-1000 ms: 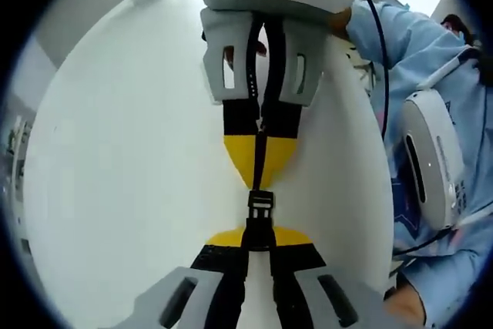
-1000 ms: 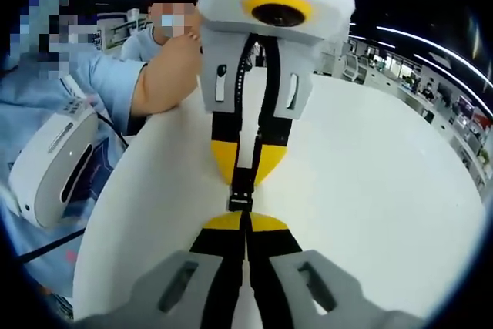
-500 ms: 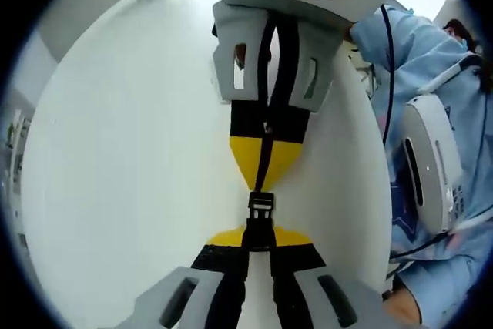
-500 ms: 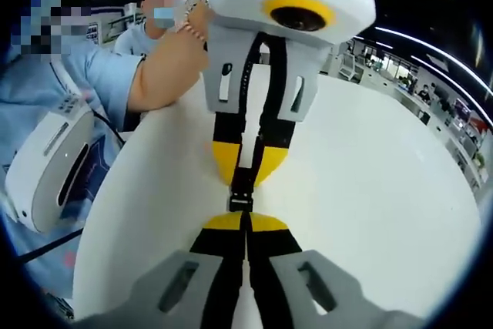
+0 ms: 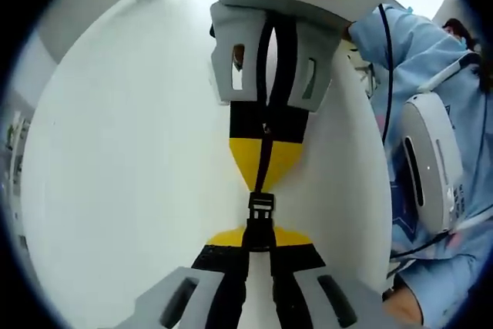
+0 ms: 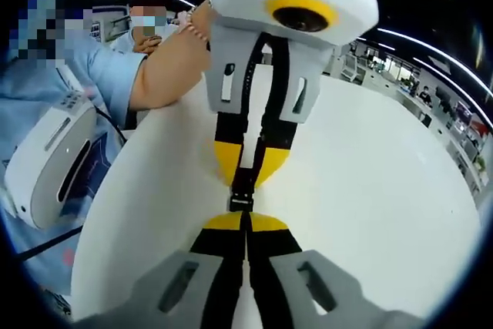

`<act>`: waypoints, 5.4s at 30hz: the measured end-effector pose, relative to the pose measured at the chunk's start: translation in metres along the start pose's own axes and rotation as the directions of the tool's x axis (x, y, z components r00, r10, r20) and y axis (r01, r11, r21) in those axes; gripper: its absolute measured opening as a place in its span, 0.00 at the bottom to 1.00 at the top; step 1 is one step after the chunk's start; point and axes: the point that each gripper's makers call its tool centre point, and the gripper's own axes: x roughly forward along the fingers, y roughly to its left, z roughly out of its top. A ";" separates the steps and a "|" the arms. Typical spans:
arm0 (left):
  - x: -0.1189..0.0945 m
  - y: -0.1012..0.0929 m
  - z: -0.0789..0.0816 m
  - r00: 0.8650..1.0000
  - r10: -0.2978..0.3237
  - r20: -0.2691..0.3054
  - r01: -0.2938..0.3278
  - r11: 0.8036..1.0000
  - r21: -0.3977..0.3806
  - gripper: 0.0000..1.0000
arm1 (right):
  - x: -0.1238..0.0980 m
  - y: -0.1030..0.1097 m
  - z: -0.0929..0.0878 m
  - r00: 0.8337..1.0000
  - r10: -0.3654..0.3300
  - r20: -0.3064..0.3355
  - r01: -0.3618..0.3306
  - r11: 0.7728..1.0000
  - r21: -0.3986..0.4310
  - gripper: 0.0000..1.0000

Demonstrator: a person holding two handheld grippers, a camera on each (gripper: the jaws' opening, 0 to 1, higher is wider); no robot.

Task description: Snap the two parts of the plastic buckle together until the buckle closes and remains connected.

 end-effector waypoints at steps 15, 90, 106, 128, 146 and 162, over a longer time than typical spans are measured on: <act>-0.001 -0.002 0.001 1.000 0.004 -0.009 -0.004 1.000 -0.001 0.09 | 0.004 -0.003 0.004 0.999 -0.032 0.017 0.033 0.999 -0.028 0.00; 0.001 -0.001 0.006 0.994 -0.039 0.099 0.031 0.996 0.084 0.12 | 0.004 0.005 0.007 0.997 0.043 0.069 -0.048 0.997 0.062 0.13; 0.003 -0.003 0.005 0.996 -0.037 0.082 0.031 0.997 0.075 0.11 | 0.003 0.005 0.005 0.996 0.051 0.067 -0.055 0.997 0.063 0.13; 0.001 0.012 0.012 0.984 -0.047 0.175 0.036 0.997 0.061 0.11 | 0.003 -0.011 0.001 0.992 0.099 -0.081 -0.096 0.994 0.043 0.13; 0.000 0.065 0.014 0.946 0.045 0.321 -0.041 0.999 -0.019 0.11 | 0.007 -0.068 -0.009 0.988 0.061 -0.143 -0.053 0.997 0.056 0.12; 0.005 0.118 0.019 0.924 0.076 0.375 -0.061 0.997 -0.052 0.11 | 0.026 -0.129 -0.016 0.990 0.085 -0.113 -0.075 0.993 0.092 0.12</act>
